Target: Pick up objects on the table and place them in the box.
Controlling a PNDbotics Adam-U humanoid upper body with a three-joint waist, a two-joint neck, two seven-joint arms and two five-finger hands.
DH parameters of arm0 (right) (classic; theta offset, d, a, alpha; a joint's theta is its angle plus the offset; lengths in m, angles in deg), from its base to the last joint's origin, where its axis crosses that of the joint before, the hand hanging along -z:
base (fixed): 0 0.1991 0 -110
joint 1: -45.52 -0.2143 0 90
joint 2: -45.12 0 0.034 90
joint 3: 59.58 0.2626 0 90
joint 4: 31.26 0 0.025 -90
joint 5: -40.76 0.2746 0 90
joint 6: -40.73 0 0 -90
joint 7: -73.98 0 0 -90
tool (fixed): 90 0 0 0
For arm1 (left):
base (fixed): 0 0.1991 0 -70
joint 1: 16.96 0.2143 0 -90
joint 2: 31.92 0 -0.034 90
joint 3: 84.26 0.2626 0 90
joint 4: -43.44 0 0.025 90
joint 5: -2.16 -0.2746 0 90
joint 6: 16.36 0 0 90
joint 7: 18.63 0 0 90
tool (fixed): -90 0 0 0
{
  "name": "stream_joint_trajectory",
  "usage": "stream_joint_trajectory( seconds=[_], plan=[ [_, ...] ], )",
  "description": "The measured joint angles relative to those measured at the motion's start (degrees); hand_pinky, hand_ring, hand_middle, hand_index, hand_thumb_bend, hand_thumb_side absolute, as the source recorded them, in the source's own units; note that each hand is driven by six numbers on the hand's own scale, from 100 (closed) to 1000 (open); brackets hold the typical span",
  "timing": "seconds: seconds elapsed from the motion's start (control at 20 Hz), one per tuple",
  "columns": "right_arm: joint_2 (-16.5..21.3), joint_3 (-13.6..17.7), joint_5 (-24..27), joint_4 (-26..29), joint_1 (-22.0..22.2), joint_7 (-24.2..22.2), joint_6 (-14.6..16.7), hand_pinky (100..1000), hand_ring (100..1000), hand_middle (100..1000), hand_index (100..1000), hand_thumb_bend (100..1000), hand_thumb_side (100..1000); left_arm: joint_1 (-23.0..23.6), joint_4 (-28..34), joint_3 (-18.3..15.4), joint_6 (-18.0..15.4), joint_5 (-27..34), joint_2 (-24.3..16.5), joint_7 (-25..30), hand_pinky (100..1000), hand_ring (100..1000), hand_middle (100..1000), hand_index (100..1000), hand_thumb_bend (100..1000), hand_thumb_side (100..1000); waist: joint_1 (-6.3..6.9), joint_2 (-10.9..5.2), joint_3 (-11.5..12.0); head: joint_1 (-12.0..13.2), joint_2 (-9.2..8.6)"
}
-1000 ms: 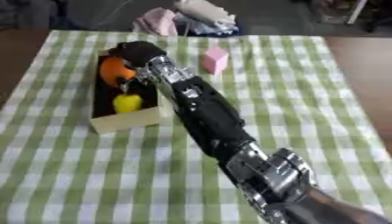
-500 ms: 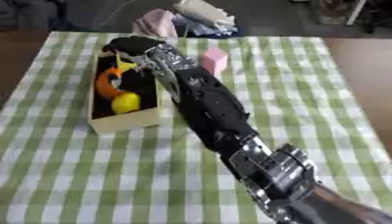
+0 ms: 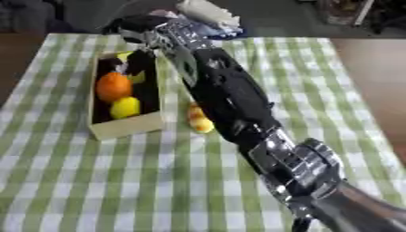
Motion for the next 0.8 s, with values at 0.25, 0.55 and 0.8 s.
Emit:
stream_joint_trajectory(
  seconds=[0.25, 0.55, 0.8],
  plan=[
    [3.63, -0.41, 3.77, 2.83, 0.07, -0.72, -0.43, 928, 942, 949, 1000, 100, 337, 0.48, -0.01, -0.40, 0.05, -0.43, -0.04, 0.03, 729, 550, 711, 841, 230, 780, 0.00, 0.00, -1.38, 0.67, 0.02],
    [9.86, -2.89, 10.01, 10.23, 4.32, -2.58, 0.44, 931, 943, 947, 1000, 100, 295, 1.05, -0.03, -1.27, 0.19, -1.00, -0.09, -0.59, 729, 549, 710, 841, 235, 779, 0.00, -0.02, -3.38, 2.41, 0.25],
    [15.36, -5.62, 14.71, 19.17, 9.24, -5.30, 0.24, 936, 948, 952, 1000, 100, 327, 1.55, -0.04, -1.74, 0.36, -1.33, -0.12, -1.31, 729, 549, 709, 840, 240, 778, 0.00, -0.23, -4.51, 3.64, 0.33]
  ],
)
